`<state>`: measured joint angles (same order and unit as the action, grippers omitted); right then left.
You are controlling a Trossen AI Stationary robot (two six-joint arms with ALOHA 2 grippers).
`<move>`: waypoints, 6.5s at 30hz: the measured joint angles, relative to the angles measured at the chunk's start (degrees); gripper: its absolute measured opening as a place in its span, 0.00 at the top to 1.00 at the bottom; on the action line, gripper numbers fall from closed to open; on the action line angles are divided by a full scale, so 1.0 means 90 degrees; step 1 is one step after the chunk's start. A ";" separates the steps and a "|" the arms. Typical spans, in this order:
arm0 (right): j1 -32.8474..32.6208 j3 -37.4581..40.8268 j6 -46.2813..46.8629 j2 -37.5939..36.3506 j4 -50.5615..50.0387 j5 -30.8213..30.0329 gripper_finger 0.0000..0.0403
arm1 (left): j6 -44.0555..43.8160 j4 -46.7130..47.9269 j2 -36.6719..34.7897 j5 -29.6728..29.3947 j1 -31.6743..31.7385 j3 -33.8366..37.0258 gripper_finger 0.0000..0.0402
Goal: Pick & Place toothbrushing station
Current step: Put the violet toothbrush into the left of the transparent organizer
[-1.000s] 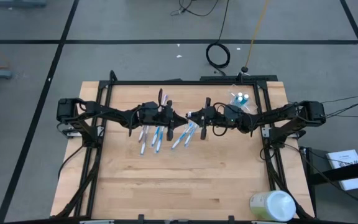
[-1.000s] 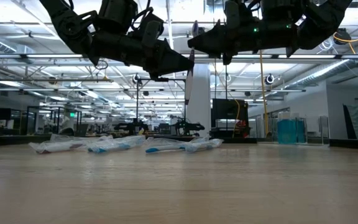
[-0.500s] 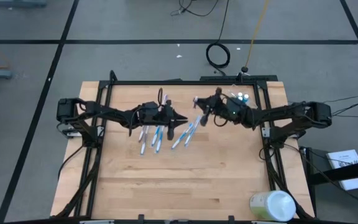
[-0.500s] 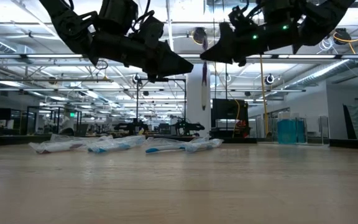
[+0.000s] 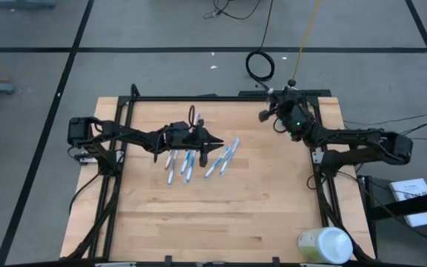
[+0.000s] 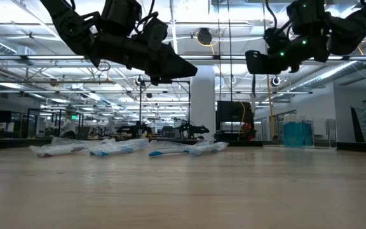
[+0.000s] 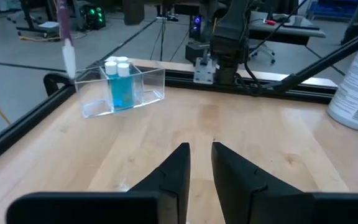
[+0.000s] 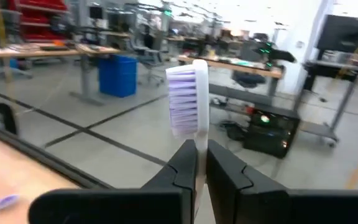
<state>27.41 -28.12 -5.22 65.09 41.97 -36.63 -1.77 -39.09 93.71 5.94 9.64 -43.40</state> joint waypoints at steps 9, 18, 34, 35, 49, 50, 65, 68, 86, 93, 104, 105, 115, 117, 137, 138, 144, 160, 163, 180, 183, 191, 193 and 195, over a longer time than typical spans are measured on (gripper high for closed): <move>0.0677 0.0726 0.0364 -0.0341 0.0015 -0.0241 0.96 | 0.0060 0.0054 0.0000 -0.0173 0.0011 -0.0001 0.82; 0.0783 0.0949 0.0673 -0.0711 0.0297 0.0692 0.96 | 0.0212 0.0095 0.0002 -0.0221 0.0011 -0.0002 0.82; 0.0780 0.0949 0.0765 -0.1457 -0.0642 0.0456 0.96 | 0.0215 0.0199 0.0002 -0.0244 0.0008 -0.0002 0.82; 0.0779 0.0949 0.0902 -0.1520 -0.0765 0.0757 0.96 | 0.0215 0.0223 0.0002 -0.0287 0.0008 -0.0002 0.82; 0.0588 0.0949 0.1682 -0.2934 -0.4228 0.1545 0.96 | 0.0159 0.0379 0.0002 -0.0465 0.0011 -0.0002 0.82; 0.0534 0.0949 0.1682 -0.3072 -0.4412 0.1486 0.96 | 0.0159 0.0379 0.0002 -0.0463 0.0011 -0.0002 0.82; 0.0066 0.0949 0.1863 -0.4365 -0.6260 0.0191 0.97 | 0.0135 0.0389 0.0003 -0.0465 0.0011 -0.0002 0.82; 0.0066 0.0949 0.1878 -0.4372 -0.6425 0.0004 0.97 | 0.0110 0.0391 0.0002 -0.0465 0.0008 -0.0002 0.82; 0.0066 0.0949 0.1662 -0.4264 -0.4253 0.1070 0.97 | 0.0091 0.0354 0.0002 -0.0466 0.0008 -0.0002 0.82; 0.0194 0.0938 0.0666 -0.3703 -0.1949 0.0561 0.97 | 0.0238 0.0278 0.0004 -0.0506 0.0010 -0.0004 0.82; 0.1278 0.0425 0.0573 -0.2446 -0.1826 -0.0002 0.97 | 0.0707 0.0127 0.0003 -0.0506 0.0091 -0.0005 0.82; 0.1401 0.0370 0.0647 -0.2310 -0.1831 0.0123 0.97 | 0.0704 0.0097 0.0003 -0.0506 0.0117 -0.0005 0.82; 0.2389 0.0162 0.1434 -0.1003 -0.1848 0.1106 0.97 | 0.0681 -0.0121 0.0005 -0.0499 0.0331 -0.0007 0.82; 0.2437 0.0162 0.1560 -0.0810 -0.1815 0.1332 0.97 | 0.0678 -0.0119 0.0005 -0.0499 0.0353 -0.0007 0.82; 0.2441 0.0266 0.1774 -0.0601 -0.2641 0.1592 0.96 | 0.0636 0.0040 0.0004 -0.0482 0.0348 -0.0007 0.82; 0.2441 0.0299 0.1801 -0.0601 -0.2608 0.1593 0.95 | 0.0623 0.0041 0.0005 -0.0482 0.0348 -0.0007 0.82; 0.2441 0.0456 0.1844 -0.0601 -0.2587 0.1593 0.95 | 0.0606 0.0041 0.0005 -0.0482 0.0348 -0.0007 0.82; 0.2438 0.0546 0.1842 -0.0596 -0.2241 0.1776 0.77 | 0.0591 0.0035 0.0005 -0.0487 0.0348 -0.0007 0.82; 0.2410 0.0546 0.1840 -0.0596 -0.2221 0.1770 0.68 | 0.0591 0.0036 0.0003 -0.0487 0.0348 -0.0005 0.82; 0.1353 0.0546 0.1179 -0.1984 -0.1347 0.2536 0.54 | 0.0501 0.0073 0.0005 -0.0496 0.0348 -0.0005 0.82; 0.0851 0.0546 0.1366 -0.2180 -0.1204 0.3564 0.54 | 0.0499 0.0181 0.0005 -0.0500 0.0350 -0.0005 0.82; -0.0754 0.0546 0.0820 -0.2097 -0.0560 0.4747 0.56 | -0.0043 0.1126 0.0005 -0.1015 0.0563 -0.0115 0.78; -0.1054 0.0546 0.0625 -0.2099 -0.0546 0.4749 0.56 | -0.0307 0.1929 0.0007 -0.1157 0.0650 -0.0284 0.73; -0.1308 0.0546 0.0443 -0.2097 -0.0581 0.4749 0.56 | -0.0584 0.2892 0.0007 -0.1570 0.0727 -0.0471 0.66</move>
<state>15.64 -23.20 -1.24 46.22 36.74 6.11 -7.02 -13.06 93.78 -8.19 16.18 -47.63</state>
